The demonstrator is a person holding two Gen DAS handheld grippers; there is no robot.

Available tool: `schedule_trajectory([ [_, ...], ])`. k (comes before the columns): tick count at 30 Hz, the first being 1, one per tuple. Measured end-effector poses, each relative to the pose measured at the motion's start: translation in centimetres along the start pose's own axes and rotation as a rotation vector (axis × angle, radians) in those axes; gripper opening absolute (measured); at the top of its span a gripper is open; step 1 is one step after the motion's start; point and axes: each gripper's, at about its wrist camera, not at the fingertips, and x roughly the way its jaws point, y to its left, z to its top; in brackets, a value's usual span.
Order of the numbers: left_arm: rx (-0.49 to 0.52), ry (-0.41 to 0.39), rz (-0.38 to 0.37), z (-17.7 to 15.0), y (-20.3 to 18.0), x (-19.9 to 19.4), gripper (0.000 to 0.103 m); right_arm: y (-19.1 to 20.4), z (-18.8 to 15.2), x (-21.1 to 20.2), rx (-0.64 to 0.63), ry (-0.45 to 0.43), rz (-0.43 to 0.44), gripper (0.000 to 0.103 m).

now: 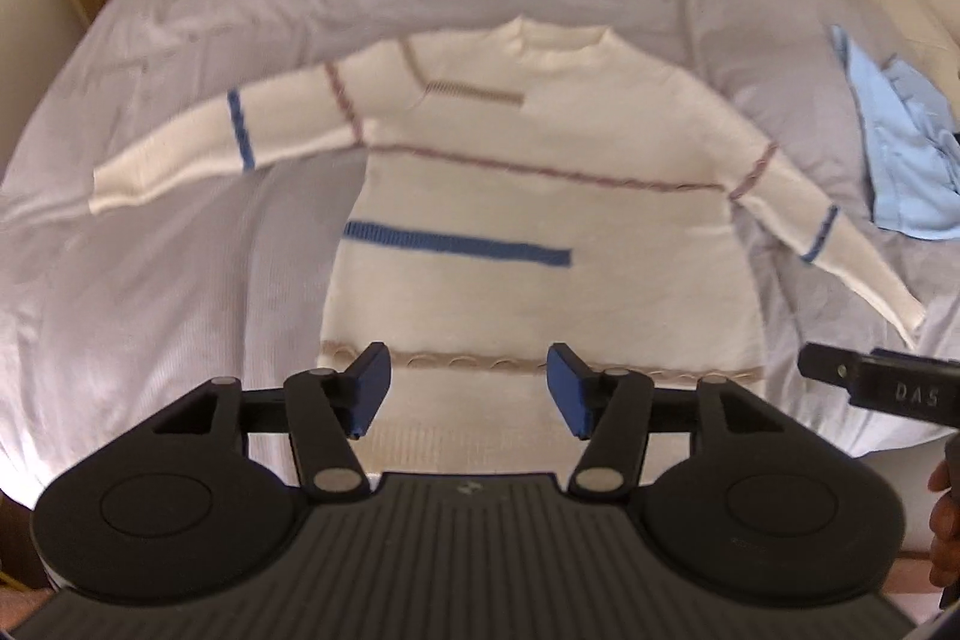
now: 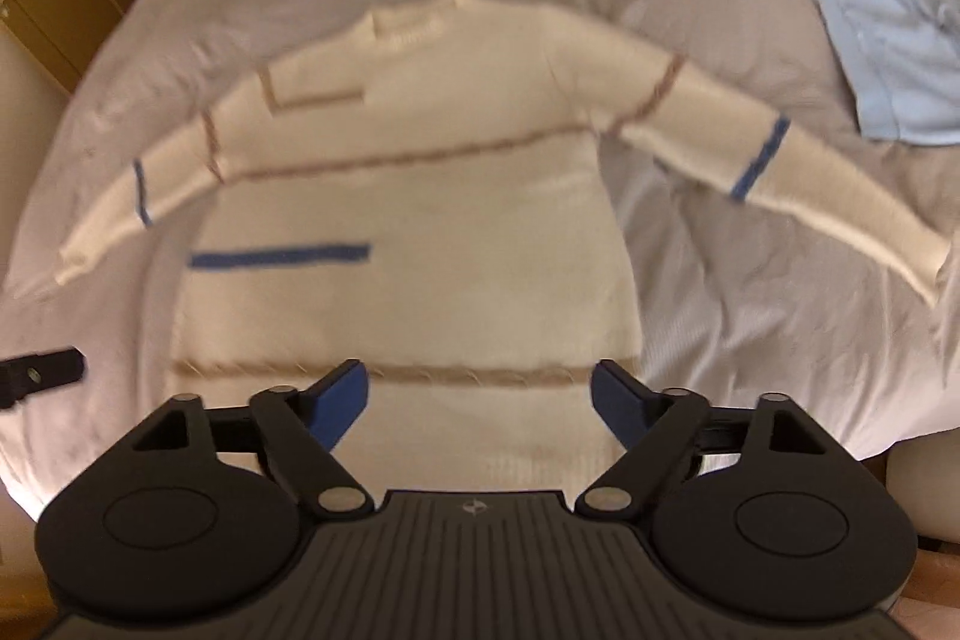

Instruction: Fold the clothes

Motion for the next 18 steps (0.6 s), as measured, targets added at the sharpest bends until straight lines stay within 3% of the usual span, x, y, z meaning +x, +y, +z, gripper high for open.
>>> schedule_trajectory([
  [10, 0.074, -0.017, 0.051, -2.0, -2.5, -3.9, 0.057, -0.8, -2.6, -4.7, 0.04, 0.002, -0.007, 0.09],
  [18, 0.102, -0.031, 0.048, -3.3, -3.5, -5.7, 0.06, -0.8, -4.2, -6.8, 0.014, -0.008, -0.034, 0.094],
])
